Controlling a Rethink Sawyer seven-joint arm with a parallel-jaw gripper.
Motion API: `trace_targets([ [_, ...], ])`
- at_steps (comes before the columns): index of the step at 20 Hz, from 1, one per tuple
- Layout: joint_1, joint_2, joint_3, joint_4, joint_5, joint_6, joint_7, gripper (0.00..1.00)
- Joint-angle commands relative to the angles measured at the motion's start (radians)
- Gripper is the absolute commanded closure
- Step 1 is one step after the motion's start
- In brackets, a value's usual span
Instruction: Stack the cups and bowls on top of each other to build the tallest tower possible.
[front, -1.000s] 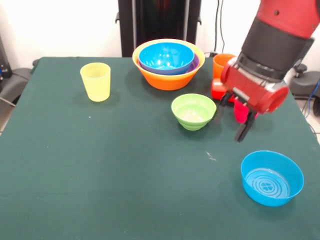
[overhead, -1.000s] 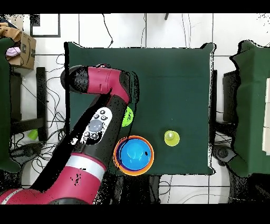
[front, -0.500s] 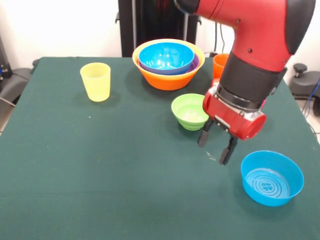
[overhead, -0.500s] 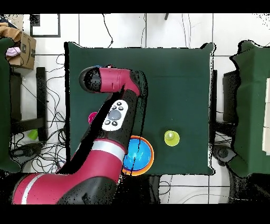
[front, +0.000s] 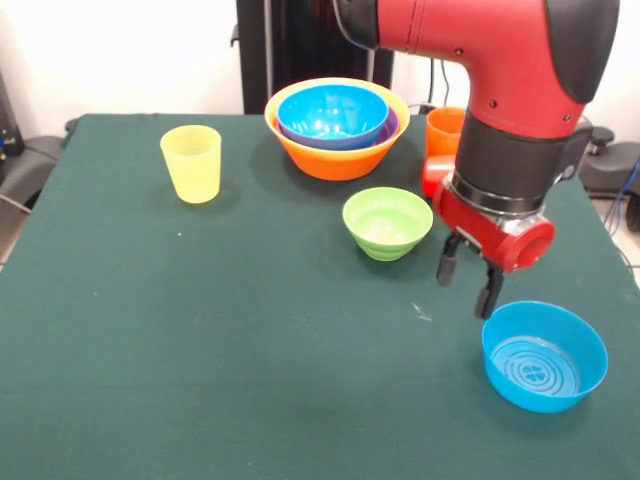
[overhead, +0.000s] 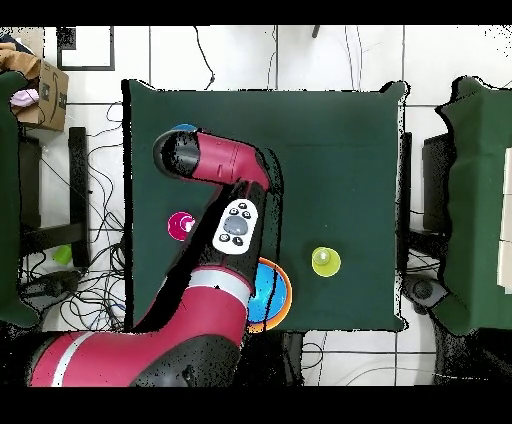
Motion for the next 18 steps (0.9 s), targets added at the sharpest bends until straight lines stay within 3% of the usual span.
trace_targets([
  [1, 0.024, -0.034, 0.085, 0.086, 0.069, 0.126, 0.200, 0.00],
  [7, 0.016, -0.044, 0.083, 0.104, 0.089, 0.071, 0.165, 0.00],
  [12, 0.042, 0.045, 0.053, -0.012, 0.095, 0.081, 0.196, 0.00],
  [18, 0.040, 0.115, 0.048, -0.066, 0.096, 0.085, 0.172, 0.00],
])
